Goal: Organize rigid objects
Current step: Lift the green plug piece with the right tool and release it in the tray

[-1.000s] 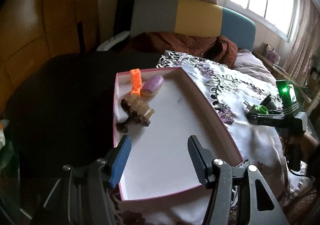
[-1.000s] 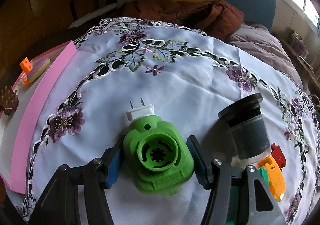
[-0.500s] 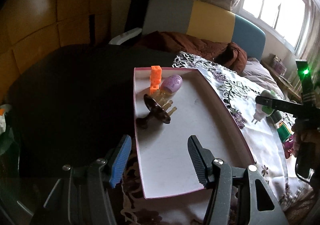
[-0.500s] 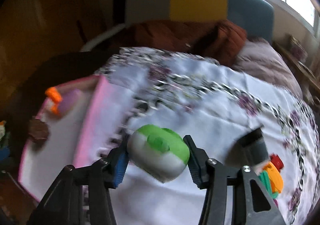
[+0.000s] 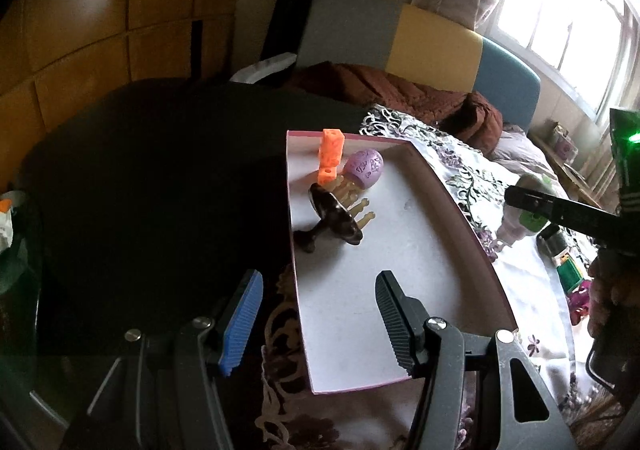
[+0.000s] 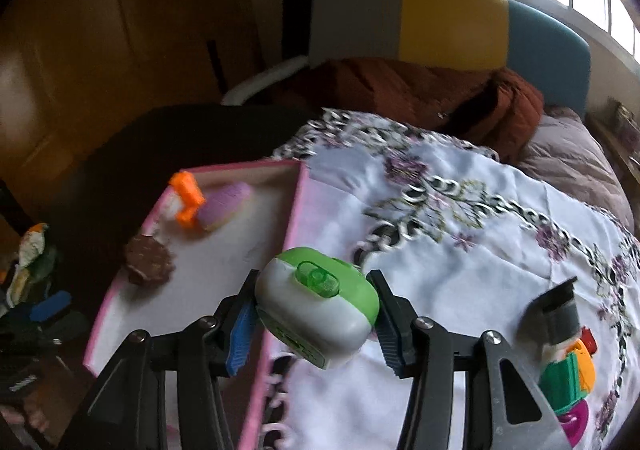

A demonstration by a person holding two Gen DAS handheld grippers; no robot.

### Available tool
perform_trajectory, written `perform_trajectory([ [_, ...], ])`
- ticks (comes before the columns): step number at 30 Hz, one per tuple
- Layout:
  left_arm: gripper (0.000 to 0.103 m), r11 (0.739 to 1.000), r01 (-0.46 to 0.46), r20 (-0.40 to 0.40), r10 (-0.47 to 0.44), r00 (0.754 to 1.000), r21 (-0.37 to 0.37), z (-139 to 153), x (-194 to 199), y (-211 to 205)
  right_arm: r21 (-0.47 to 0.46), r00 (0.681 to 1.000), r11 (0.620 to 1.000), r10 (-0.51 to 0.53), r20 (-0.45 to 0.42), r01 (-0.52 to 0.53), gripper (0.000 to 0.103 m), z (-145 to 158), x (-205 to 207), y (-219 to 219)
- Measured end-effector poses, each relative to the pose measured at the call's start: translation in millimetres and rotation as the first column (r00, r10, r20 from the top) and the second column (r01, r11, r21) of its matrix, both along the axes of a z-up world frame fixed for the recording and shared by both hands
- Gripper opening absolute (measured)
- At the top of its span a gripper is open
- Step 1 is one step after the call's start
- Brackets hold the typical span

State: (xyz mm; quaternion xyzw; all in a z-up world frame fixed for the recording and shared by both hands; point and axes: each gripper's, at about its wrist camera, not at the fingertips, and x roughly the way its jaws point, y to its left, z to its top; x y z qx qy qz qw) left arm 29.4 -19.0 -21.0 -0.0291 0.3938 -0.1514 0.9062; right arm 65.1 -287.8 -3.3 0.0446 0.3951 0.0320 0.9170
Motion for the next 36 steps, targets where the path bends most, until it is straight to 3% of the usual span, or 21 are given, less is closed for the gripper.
perform_trajectory([
  [10,0.06,1.0,0.008,-0.013,-0.008,1.0,0.0,-2,0,-1,0.044,0.991,0.991,0.128,-0.027,-0.126,0.052,-7,23,55],
  [17,0.06,1.0,-0.005,-0.03,0.005,1.0,-0.003,-7,6,6,0.048,0.975,0.984,0.177,-0.136,-0.172,0.052,-37,73,80],
  [23,0.06,1.0,-0.02,-0.046,0.02,0.999,-0.011,-12,10,13,0.028,0.98,0.994,0.11,-0.166,-0.107,0.053,-45,96,74],
  [31,0.06,1.0,-0.016,-0.05,0.016,0.999,-0.008,-12,9,11,0.011,0.987,0.997,0.08,-0.142,-0.079,0.054,-43,86,67],
  [36,0.06,1.0,-0.02,-0.042,0.02,0.999,0.0,-9,8,10,-0.049,0.985,0.993,0.1,-0.144,-0.107,0.054,-47,79,74],
])
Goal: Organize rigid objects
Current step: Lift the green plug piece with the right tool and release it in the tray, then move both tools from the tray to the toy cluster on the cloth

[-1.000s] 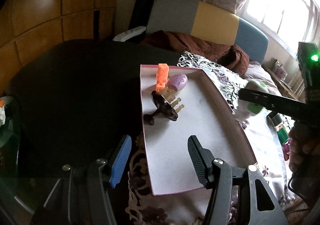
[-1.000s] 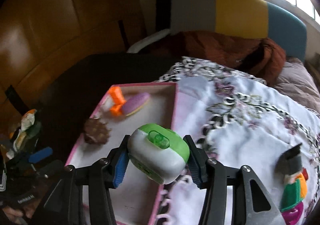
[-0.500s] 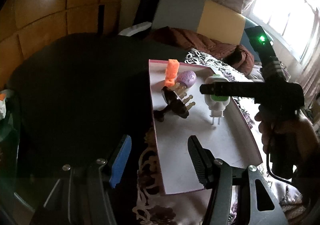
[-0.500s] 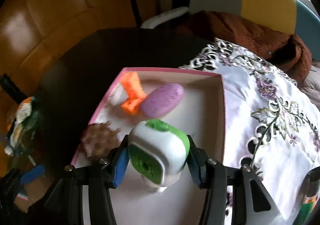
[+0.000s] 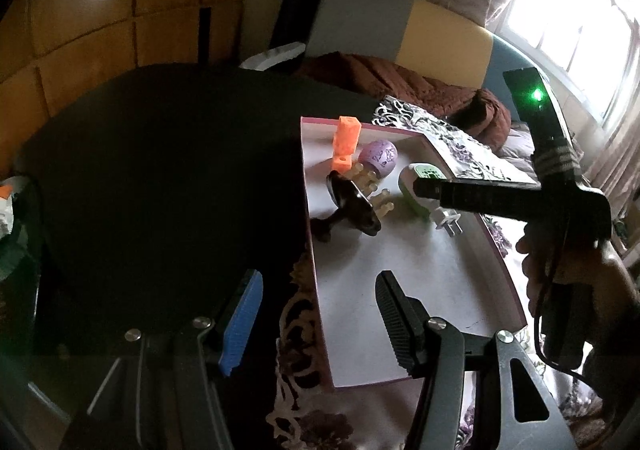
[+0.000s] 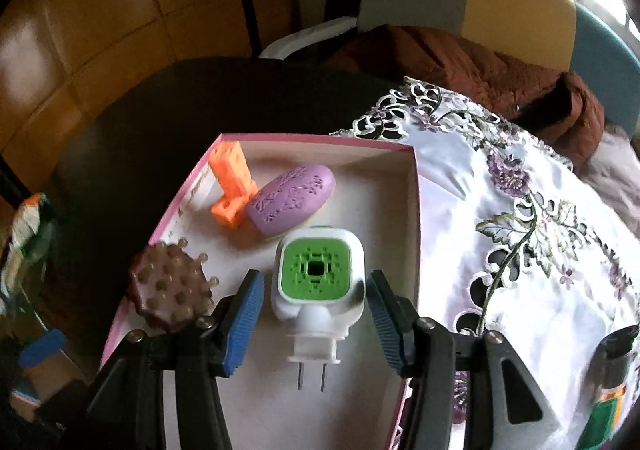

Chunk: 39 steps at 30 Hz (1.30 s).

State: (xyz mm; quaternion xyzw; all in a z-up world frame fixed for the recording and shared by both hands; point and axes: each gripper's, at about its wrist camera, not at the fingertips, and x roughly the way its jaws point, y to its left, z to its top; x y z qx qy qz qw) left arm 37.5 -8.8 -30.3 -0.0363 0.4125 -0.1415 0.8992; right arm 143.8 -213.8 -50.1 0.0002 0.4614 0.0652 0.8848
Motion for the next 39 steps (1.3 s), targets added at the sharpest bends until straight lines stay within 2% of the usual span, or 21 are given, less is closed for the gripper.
perform_trajectory([
  [12,0.061,1.0,-0.001,0.03,0.001,1.0,0.019,9,-7,-1,0.022,0.995,1.0,-0.005,0.102,0.003,0.054,31,-35,1],
  [21,0.061,0.999,0.016,0.044,-0.018,0.999,0.04,13,-14,-9,0.018,0.989,1.0,-0.005,0.146,0.002,0.054,41,-60,-2],
  [32,0.061,0.995,0.055,0.059,-0.059,0.996,0.078,17,-21,-25,0.011,0.981,0.998,-0.058,0.185,0.057,0.054,53,-84,-39],
  [39,0.062,0.989,0.104,0.071,-0.112,0.991,0.104,20,-24,-40,0.01,0.968,0.987,-0.162,0.194,0.163,0.054,58,-103,-97],
])
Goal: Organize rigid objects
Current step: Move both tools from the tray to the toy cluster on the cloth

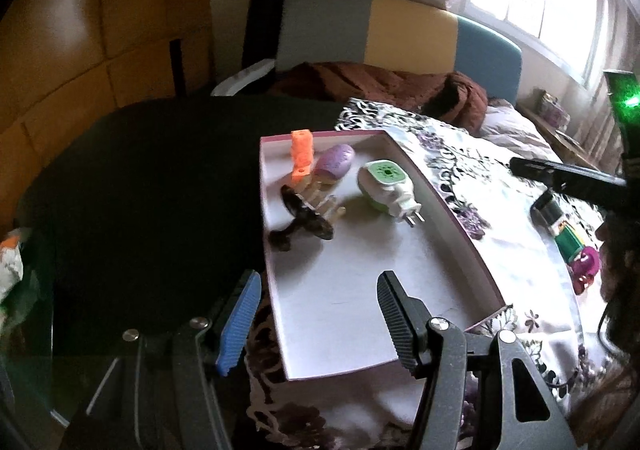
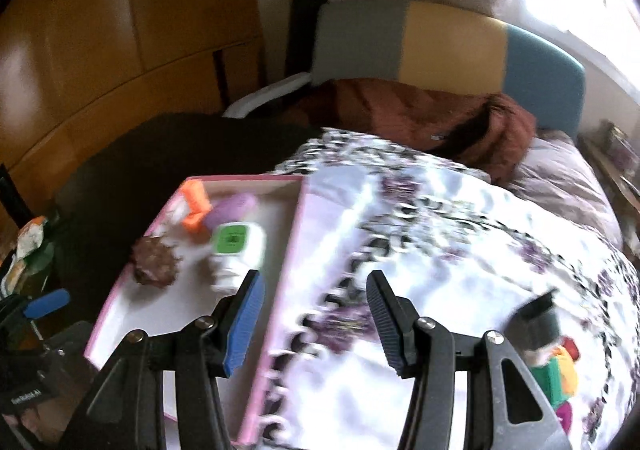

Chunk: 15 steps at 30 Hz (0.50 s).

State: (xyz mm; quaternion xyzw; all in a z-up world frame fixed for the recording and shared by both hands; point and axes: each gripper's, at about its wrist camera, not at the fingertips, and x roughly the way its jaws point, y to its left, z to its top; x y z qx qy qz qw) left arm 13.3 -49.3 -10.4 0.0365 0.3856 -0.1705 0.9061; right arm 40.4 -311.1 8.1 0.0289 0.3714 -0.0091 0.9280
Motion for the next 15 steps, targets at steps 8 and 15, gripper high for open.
perform_trajectory([
  [8,0.061,0.996,0.08,0.022,-0.081,0.996,0.03,10,1,-31,0.055,0.937,0.937,-0.348,0.043,0.345,0.054,14,-50,-132],
  [15,0.061,0.985,0.174,-0.036,-0.174,0.984,-0.003,14,11,-74,0.193,0.703,0.695,-0.71,0.032,0.693,0.054,-5,-113,-245],
])
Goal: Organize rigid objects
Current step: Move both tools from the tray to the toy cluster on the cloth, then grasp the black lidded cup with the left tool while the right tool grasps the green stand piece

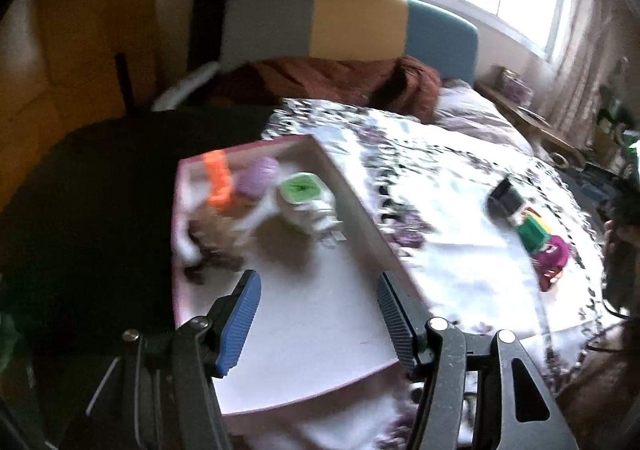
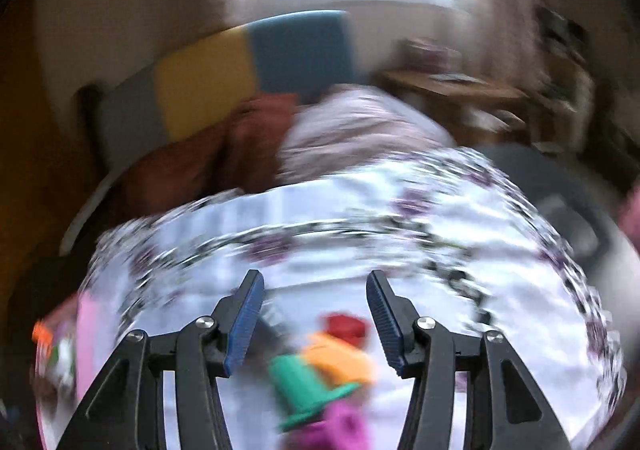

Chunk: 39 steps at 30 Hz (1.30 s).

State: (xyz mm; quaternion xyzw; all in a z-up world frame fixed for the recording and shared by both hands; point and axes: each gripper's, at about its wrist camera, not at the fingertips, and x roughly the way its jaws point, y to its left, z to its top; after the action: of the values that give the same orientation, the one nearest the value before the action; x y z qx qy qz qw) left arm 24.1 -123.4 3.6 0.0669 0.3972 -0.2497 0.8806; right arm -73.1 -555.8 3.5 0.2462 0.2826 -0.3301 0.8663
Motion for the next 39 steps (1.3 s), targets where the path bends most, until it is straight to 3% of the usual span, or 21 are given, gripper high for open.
perform_trajectory([
  [3,0.061,0.998,0.063,-0.006,-0.063,0.998,0.005,1,-3,-25,0.131,0.995,0.987,-0.095,0.02,0.091,0.054,-13,-13,-24],
  [7,0.061,0.988,0.151,-0.04,-0.151,0.988,-0.01,1,-5,-69,0.202,0.996,0.976,-0.084,0.019,0.078,0.054,-22,-11,-32],
  [11,0.061,0.968,0.238,-0.175,-0.248,0.953,-0.08,-9,5,-119,0.203,0.998,0.977,-0.06,0.003,0.058,0.054,-24,-6,-25],
  [15,0.061,0.959,0.253,-0.275,-0.278,0.92,-0.124,-20,19,-165,0.212,0.997,0.975,-0.071,0.017,0.066,0.054,-23,-11,-26],
  [21,0.069,0.958,0.252,-0.334,-0.285,0.898,-0.14,-29,36,-230,0.268,0.994,0.959,-0.105,0.027,0.094,0.054,-27,-18,-35],
  [29,0.069,0.966,0.177,-0.439,-0.243,0.865,-0.186,-52,63,-303,0.32,0.992,0.943,-0.115,0.054,0.092,0.054,-31,-22,-40],
  [32,0.075,0.976,0.148,-0.444,-0.206,0.872,-0.161,-61,71,-322,0.346,0.992,0.935,-0.107,0.059,0.081,0.054,-34,-21,-42],
  [36,0.075,0.981,0.133,-0.464,-0.183,0.867,-0.14,-74,77,-341,0.361,0.993,0.93,-0.097,0.072,0.064,0.054,-35,-20,-41],
  [39,0.074,0.986,0.123,-0.45,-0.162,0.878,-0.115,-81,82,-351,0.371,0.992,0.927,-0.102,0.079,0.065,0.054,-36,-21,-42],
])
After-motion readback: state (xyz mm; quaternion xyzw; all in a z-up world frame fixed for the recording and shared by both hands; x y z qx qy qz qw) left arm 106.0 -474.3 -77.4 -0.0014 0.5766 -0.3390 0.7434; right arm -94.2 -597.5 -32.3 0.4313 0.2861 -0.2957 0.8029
